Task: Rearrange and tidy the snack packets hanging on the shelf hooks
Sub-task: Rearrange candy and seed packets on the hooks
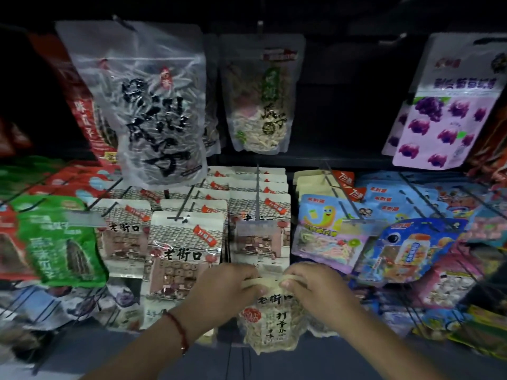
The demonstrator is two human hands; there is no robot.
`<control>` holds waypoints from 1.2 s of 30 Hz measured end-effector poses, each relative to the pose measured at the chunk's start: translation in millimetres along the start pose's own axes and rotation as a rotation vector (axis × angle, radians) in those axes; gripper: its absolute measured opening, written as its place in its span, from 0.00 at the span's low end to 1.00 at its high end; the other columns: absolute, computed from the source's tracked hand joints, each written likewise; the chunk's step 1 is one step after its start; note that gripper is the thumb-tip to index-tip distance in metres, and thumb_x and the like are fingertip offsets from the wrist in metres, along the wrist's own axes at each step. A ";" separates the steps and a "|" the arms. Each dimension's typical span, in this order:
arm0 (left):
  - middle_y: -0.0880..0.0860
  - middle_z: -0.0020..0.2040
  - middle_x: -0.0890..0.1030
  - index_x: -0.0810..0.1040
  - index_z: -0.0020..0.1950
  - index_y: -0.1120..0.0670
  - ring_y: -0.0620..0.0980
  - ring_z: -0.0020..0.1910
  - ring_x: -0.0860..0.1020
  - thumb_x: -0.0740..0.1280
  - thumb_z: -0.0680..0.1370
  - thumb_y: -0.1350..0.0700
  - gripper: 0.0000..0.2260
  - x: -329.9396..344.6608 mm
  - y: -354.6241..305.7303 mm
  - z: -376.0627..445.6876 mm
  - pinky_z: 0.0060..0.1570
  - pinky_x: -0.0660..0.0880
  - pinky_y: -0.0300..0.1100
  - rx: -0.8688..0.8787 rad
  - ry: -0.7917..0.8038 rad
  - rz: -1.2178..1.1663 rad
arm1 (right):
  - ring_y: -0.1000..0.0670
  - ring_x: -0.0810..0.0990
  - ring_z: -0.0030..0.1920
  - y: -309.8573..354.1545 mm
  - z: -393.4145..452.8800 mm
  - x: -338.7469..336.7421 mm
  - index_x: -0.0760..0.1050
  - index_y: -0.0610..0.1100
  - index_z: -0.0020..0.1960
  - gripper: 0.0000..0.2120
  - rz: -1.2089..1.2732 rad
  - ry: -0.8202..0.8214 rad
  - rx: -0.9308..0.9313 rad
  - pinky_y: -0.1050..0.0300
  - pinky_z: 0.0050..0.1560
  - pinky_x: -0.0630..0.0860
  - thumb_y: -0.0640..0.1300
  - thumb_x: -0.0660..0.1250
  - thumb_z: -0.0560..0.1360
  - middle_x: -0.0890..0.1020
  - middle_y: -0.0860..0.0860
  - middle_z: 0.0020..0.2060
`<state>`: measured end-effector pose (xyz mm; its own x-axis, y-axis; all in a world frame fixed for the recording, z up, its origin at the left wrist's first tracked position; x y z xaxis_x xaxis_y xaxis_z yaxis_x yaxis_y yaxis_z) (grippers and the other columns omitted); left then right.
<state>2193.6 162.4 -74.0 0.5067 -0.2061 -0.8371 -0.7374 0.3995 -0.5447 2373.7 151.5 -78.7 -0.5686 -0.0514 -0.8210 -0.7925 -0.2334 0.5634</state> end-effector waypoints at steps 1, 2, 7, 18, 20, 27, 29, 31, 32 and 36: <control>0.43 0.31 0.76 0.78 0.43 0.44 0.38 0.29 0.74 0.66 0.79 0.44 0.07 -1.5 3.2 -0.1 0.30 0.67 0.32 0.015 0.011 0.027 | 0.59 0.77 0.41 7.4 3.8 3.9 0.75 0.53 0.42 0.08 -0.015 -0.004 -0.010 0.50 0.44 0.76 0.55 0.64 0.77 0.79 0.59 0.37; 0.43 0.30 0.75 0.76 0.41 0.43 0.37 0.28 0.73 0.65 0.80 0.46 0.08 -2.0 7.3 0.3 0.29 0.65 0.31 0.019 0.018 0.031 | 0.59 0.76 0.41 14.0 6.8 7.2 0.74 0.54 0.42 0.07 -0.025 -0.010 -0.022 0.51 0.43 0.75 0.54 0.65 0.78 0.78 0.60 0.37; 0.47 0.31 0.78 0.74 0.38 0.44 0.43 0.28 0.76 0.65 0.80 0.48 0.11 -12.2 30.7 2.4 0.27 0.70 0.40 -0.031 -0.033 -0.118 | 0.60 0.73 0.58 42.1 18.6 -0.6 0.76 0.55 0.62 0.12 -0.010 -0.180 -0.129 0.62 0.57 0.71 0.53 0.62 0.79 0.76 0.61 0.55; 0.46 0.32 0.79 0.72 0.36 0.42 0.41 0.29 0.76 0.64 0.80 0.46 0.13 -19.8 48.2 13.7 0.31 0.70 0.39 -0.040 -0.050 -0.075 | 0.41 0.66 0.69 55.9 52.2 0.9 0.71 0.52 0.67 0.33 -0.637 -0.351 -0.319 0.39 0.65 0.69 0.39 0.76 0.65 0.72 0.46 0.65; 0.46 0.32 0.79 0.76 0.37 0.44 0.42 0.28 0.75 0.65 0.80 0.47 0.12 -18.5 51.7 15.5 0.30 0.70 0.39 -0.046 -0.034 -0.092 | 0.42 0.68 0.69 56.5 57.7 2.5 0.70 0.51 0.66 0.33 -0.642 -0.344 -0.400 0.42 0.65 0.70 0.37 0.77 0.65 0.73 0.46 0.64; 0.44 0.27 0.76 0.76 0.36 0.45 0.37 0.25 0.72 0.66 0.80 0.48 0.12 -19.1 62.6 19.1 0.27 0.64 0.36 -0.060 -0.017 -0.155 | 0.45 0.73 0.60 58.3 65.2 -1.1 0.67 0.48 0.66 0.36 -0.728 -0.276 -0.530 0.49 0.56 0.75 0.31 0.75 0.63 0.74 0.47 0.63; 0.45 0.29 0.78 0.80 0.42 0.48 0.37 0.25 0.73 0.66 0.80 0.47 0.09 -21.0 66.2 20.5 0.28 0.65 0.37 -0.067 -0.016 -0.198 | 0.45 0.75 0.59 59.7 66.5 -7.1 0.67 0.48 0.66 0.36 -0.729 -0.257 -0.550 0.49 0.55 0.77 0.31 0.74 0.62 0.76 0.47 0.63; 0.47 0.31 0.80 0.82 0.45 0.49 0.39 0.26 0.74 0.66 0.80 0.47 0.09 -22.4 68.9 20.9 0.27 0.67 0.37 -0.070 -0.020 -0.206 | 0.44 0.77 0.60 60.1 66.1 -7.5 0.67 0.48 0.68 0.33 -0.699 -0.203 -0.546 0.46 0.55 0.78 0.34 0.73 0.67 0.76 0.46 0.65; 0.48 0.32 0.81 0.81 0.45 0.49 0.40 0.27 0.75 0.66 0.80 0.46 0.09 -22.4 69.8 20.9 0.28 0.68 0.37 -0.066 -0.019 -0.208 | 0.44 0.76 0.62 59.1 64.4 -6.7 0.67 0.48 0.69 0.30 -0.698 -0.170 -0.538 0.45 0.56 0.78 0.38 0.70 0.70 0.75 0.46 0.66; 0.48 0.32 0.81 0.81 0.43 0.49 0.39 0.24 0.73 0.65 0.80 0.47 0.10 -22.7 71.4 24.3 0.26 0.67 0.35 -0.056 -0.004 -0.216 | 0.55 0.74 0.64 64.1 55.8 -26.8 0.69 0.52 0.72 0.20 -0.412 -0.202 -0.342 0.57 0.64 0.72 0.46 0.55 0.81 0.76 0.53 0.67</control>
<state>2140.4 217.3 -92.7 0.6573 -0.2773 -0.7007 -0.6353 0.2962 -0.7132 2325.8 192.1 -15.4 -0.2850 0.2897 -0.9137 -0.8605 -0.4973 0.1107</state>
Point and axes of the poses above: each hand's wrist, its own z-axis towards the middle knuckle, its own x-axis out of the palm, y = z × x, the point moved 6 cm from there along z, towards the middle knuckle
